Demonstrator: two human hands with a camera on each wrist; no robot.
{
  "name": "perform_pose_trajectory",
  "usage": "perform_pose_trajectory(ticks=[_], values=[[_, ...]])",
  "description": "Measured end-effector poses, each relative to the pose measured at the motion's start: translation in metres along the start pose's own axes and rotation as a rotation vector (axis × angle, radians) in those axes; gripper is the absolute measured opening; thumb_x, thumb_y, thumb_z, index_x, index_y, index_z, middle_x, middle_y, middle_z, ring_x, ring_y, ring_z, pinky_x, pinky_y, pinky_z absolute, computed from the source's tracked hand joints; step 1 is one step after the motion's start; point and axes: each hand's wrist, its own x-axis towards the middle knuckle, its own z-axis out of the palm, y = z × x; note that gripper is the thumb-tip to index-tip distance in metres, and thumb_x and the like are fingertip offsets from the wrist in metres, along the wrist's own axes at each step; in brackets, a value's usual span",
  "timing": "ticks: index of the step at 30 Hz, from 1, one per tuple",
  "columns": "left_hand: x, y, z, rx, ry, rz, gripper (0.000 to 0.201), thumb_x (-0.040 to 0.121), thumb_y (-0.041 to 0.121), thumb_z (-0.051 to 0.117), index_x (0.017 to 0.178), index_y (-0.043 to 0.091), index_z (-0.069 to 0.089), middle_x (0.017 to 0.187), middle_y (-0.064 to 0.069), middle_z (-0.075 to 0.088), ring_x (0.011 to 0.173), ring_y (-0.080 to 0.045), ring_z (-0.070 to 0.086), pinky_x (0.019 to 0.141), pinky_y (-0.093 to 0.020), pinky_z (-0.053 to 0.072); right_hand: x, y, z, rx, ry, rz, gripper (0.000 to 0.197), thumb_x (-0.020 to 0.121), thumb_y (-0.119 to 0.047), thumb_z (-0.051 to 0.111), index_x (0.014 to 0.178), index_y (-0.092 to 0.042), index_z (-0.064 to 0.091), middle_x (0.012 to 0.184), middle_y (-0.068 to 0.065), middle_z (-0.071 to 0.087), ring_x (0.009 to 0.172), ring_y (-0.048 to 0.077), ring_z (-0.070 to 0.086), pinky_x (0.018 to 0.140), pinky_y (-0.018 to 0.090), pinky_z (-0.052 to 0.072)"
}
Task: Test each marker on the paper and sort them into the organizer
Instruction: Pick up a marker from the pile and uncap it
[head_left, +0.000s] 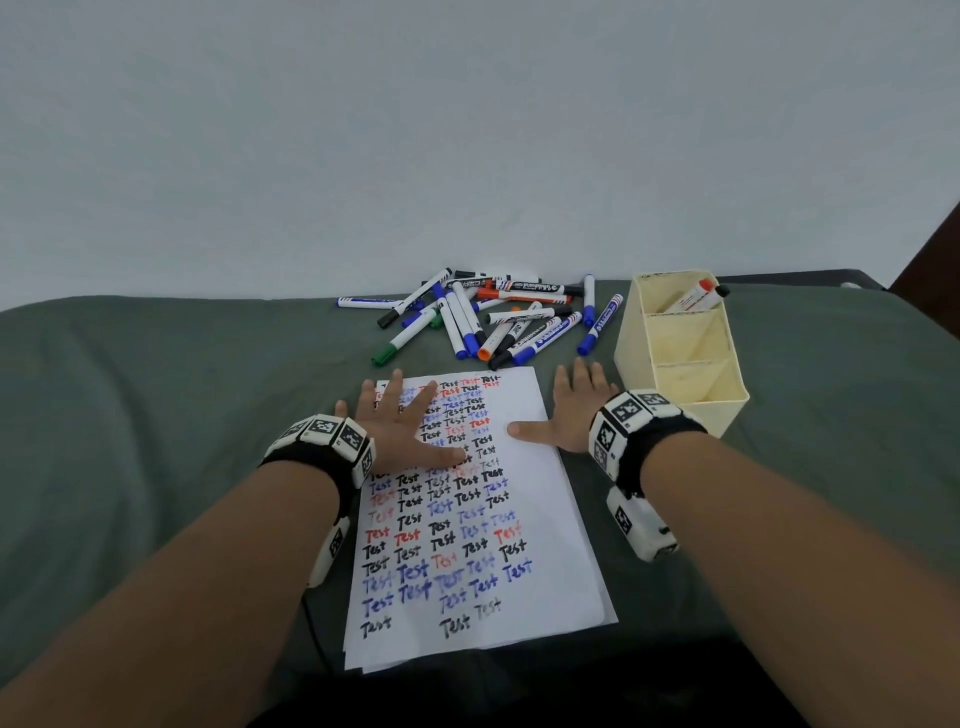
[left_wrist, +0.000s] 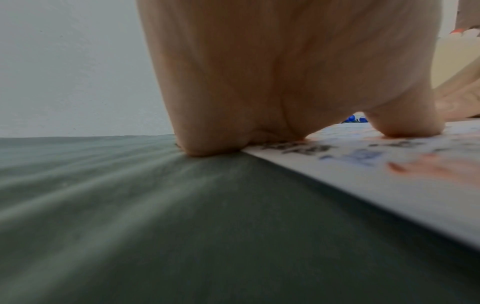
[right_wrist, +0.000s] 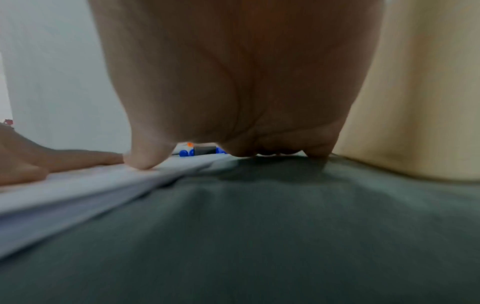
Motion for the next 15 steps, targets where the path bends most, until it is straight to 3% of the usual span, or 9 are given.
perform_pose_trajectory(ticks=[11,13,15], values=[[-0.002,0.002,-0.013,0.02,-0.1,-0.028,0.139,0.031,0.114,0.029,0.148,0.056,-0.021,0.162,0.008,-0.033,0.151,-0.034,-0.023,0.116,-0.066,-0.004,0.003,0.0,0.01,0.041,0.004,-0.014,0.124,0.077,-0.094,0.034,0.161,-0.014,-0.011,0.168,0.014,-0.02,0.155,0.035,-0.014,0.123,0.055,0.0],[-0.004,0.006,-0.027,0.033,-0.113,-0.051,0.136,0.032,0.114,0.026,0.151,0.057,-0.009,0.166,0.008,-0.021,0.154,-0.033,-0.012,0.118,-0.064,0.001,0.003,0.0,0.01,0.046,0.008,-0.012,0.124,0.077,-0.094,0.035,0.161,-0.014,-0.011,0.168,0.014,-0.02,0.155,0.035,-0.014,0.123,0.055,0.0],[-0.001,0.014,-0.046,0.091,-0.077,-0.064,0.131,0.039,0.113,0.021,0.154,0.05,0.011,0.168,0.003,0.002,0.153,-0.033,0.011,0.117,-0.063,0.013,0.002,-0.001,0.011,0.058,0.005,-0.009,0.125,0.077,-0.094,0.036,0.161,-0.014,-0.011,0.167,0.014,-0.02,0.155,0.035,-0.015,0.123,0.055,0.0]])
